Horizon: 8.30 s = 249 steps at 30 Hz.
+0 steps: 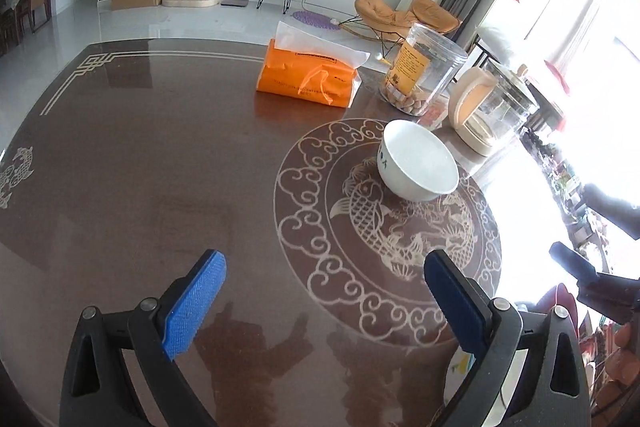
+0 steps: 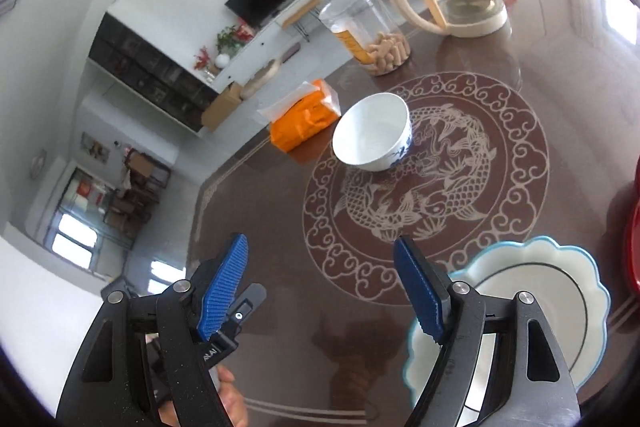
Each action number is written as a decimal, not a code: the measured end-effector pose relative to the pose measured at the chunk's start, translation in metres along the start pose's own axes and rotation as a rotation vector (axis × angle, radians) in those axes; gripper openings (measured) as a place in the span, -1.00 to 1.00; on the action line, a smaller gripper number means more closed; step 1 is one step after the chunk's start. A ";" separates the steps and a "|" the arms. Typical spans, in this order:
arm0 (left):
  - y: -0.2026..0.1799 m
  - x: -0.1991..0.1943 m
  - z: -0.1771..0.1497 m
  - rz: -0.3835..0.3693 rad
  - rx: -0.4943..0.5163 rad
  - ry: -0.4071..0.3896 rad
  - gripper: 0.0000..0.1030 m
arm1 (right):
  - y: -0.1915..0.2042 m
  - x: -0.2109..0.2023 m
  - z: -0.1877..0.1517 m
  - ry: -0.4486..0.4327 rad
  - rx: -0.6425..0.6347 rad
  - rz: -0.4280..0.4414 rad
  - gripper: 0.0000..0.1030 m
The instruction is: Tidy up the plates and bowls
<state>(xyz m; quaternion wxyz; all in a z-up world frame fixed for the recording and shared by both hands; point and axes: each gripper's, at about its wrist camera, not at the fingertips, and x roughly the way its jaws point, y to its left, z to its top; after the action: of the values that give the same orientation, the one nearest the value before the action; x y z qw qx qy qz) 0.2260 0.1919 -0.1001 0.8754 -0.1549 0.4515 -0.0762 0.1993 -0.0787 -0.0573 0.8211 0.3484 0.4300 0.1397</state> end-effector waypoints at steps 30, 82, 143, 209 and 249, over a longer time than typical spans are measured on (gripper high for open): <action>-0.070 0.174 0.083 -0.009 0.100 0.207 -0.81 | -0.084 0.158 0.097 0.190 0.114 -0.259 -0.61; 0.036 -0.008 -0.091 0.060 0.063 0.121 0.26 | 0.010 0.095 -0.110 0.270 -0.299 -0.256 -0.19; -0.186 0.005 -0.127 -0.068 0.348 0.181 -0.87 | -0.102 -0.076 -0.060 0.058 -0.167 -0.411 -0.81; -0.127 -0.011 -0.131 -0.029 0.238 0.116 -0.79 | -0.087 -0.047 -0.098 -0.084 -0.622 -0.569 0.00; -0.217 -0.093 -0.215 0.098 0.410 -0.108 0.77 | -0.124 -0.218 -0.182 -0.551 -0.380 -0.607 0.54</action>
<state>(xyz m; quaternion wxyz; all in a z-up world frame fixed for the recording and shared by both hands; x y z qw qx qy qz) -0.0021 -0.0301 -0.0723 0.9142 0.0447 0.3860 -0.1152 -0.0841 -0.2008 -0.0812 0.9581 0.0740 0.2449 -0.1289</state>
